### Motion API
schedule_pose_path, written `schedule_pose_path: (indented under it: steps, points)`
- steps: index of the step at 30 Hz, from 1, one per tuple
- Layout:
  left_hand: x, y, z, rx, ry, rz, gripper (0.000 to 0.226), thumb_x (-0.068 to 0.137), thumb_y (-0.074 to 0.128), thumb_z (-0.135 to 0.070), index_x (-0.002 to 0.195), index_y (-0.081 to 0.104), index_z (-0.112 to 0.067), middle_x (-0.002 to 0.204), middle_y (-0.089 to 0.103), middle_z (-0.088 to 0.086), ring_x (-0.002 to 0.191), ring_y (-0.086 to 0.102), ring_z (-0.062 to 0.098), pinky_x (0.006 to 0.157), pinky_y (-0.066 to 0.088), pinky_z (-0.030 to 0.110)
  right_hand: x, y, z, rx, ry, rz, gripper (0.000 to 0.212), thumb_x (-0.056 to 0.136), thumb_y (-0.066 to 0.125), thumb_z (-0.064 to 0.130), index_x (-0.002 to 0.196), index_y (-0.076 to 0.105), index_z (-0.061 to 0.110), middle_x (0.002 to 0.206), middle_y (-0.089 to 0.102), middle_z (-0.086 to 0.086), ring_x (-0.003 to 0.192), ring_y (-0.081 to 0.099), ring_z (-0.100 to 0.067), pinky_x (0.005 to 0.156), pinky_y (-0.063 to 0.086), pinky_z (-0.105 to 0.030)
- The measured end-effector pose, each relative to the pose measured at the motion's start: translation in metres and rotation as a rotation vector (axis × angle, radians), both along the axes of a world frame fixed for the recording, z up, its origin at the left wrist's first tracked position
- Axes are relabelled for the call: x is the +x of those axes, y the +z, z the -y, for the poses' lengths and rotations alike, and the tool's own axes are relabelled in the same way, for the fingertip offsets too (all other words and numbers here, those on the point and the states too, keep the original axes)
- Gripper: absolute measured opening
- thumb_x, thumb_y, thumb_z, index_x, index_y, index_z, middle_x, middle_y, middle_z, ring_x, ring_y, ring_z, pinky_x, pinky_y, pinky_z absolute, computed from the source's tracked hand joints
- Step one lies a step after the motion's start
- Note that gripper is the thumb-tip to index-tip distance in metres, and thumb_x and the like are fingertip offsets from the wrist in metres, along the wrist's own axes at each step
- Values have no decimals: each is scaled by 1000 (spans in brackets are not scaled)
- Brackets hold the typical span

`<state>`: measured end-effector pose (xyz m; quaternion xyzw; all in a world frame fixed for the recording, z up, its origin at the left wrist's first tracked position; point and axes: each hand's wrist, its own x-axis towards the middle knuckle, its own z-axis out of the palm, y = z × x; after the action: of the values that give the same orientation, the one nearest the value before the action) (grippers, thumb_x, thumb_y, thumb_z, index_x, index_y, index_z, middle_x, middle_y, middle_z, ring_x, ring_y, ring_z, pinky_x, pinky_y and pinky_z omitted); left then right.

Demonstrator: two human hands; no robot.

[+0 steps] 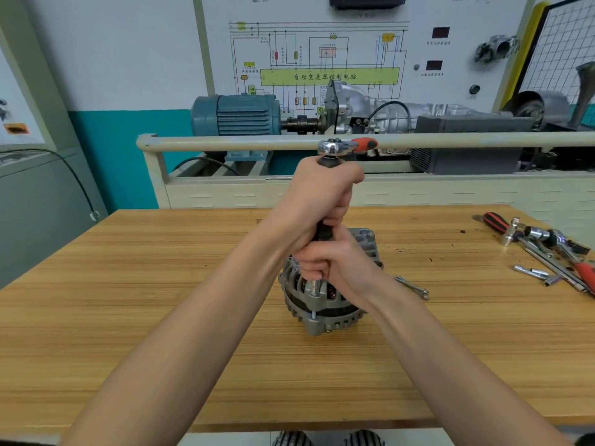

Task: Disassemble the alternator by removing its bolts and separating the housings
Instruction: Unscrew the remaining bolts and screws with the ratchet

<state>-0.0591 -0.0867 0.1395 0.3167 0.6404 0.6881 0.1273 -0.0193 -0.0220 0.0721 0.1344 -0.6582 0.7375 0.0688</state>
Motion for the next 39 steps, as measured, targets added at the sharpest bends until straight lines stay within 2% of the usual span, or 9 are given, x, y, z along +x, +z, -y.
schedule_pose_path:
  steps: [8, 12, 14, 18, 22, 26, 29, 31, 39]
  points:
    - [5, -6, 0, 120, 283, 2, 36, 83, 54, -4, 57, 34, -18, 47, 29, -1, 39, 20, 13, 42, 20, 19, -1, -3, 2, 85, 4, 8, 30, 58, 53, -3, 45, 45, 23, 46, 31, 8, 45, 24, -9, 49, 19, -26]
    - [6, -7, 5, 107, 245, -17, 32, 83, 59, -6, 62, 38, -17, 48, 30, 0, 41, 23, 14, 44, 22, 23, 5, 6, -10, 159, -63, -57, 23, 56, 57, -2, 78, 53, 4, 66, 55, -5, 69, 54, -19, 70, 47, -35]
    - [5, -7, 8, 83, 148, -29, 32, 82, 62, -5, 61, 42, -16, 46, 32, -3, 41, 26, 13, 44, 25, 24, 8, 20, -26, -52, 5, -95, 30, 62, 53, 0, 92, 53, 1, 75, 58, -6, 78, 58, -22, 81, 51, -38]
    - [-3, -2, 18, 98, -132, 39, 37, 82, 56, 0, 50, 45, -17, 43, 34, -4, 40, 28, 12, 42, 26, 21, -5, 53, -45, -332, 131, -45, 61, 78, 51, 24, 125, 43, -14, 79, 62, -11, 69, 61, -23, 66, 49, -34]
    - [-9, -4, 21, 45, -270, 20, 42, 87, 48, 2, 51, 32, -15, 38, 27, -4, 33, 23, 9, 39, 22, 18, -31, 76, -42, -698, 291, 87, 64, 80, 52, 36, 110, 51, -21, 110, 56, -27, 123, 54, -31, 90, 49, -41]
    - [-11, -8, 20, 74, -353, 38, 48, 86, 48, 0, 44, 33, -19, 35, 24, -6, 28, 18, 6, 36, 16, 14, -50, 92, -35, -1023, 212, 86, 36, 90, 61, 33, 89, 58, -3, 75, 64, -11, 70, 65, -24, 96, 42, -17]
    - [-11, -9, 21, 90, -338, 56, 48, 83, 52, -2, 43, 33, -20, 35, 23, -7, 28, 17, 5, 36, 15, 13, -44, 101, -38, -1188, 118, -77, 31, 93, 58, 29, 68, 48, 14, 47, 46, 5, 40, 47, -8, 52, 46, -14]
    - [-13, -10, 23, 116, -281, 81, 52, 89, 47, 1, 44, 31, -20, 36, 23, -7, 28, 17, 5, 36, 15, 13, -28, 100, -36, -1155, 128, -213, 42, 93, 54, 25, 54, 43, 17, 42, 37, 7, 35, 36, -6, 39, 34, -18]
    - [-11, -12, 19, 135, -162, 54, 53, 90, 45, 3, 45, 29, -22, 38, 22, -7, 31, 15, 7, 37, 16, 12, 18, 83, -13, -661, -61, -673, 45, 91, 41, 14, 46, 43, 16, 45, 36, 2, 44, 36, -13, 52, 37, -26]
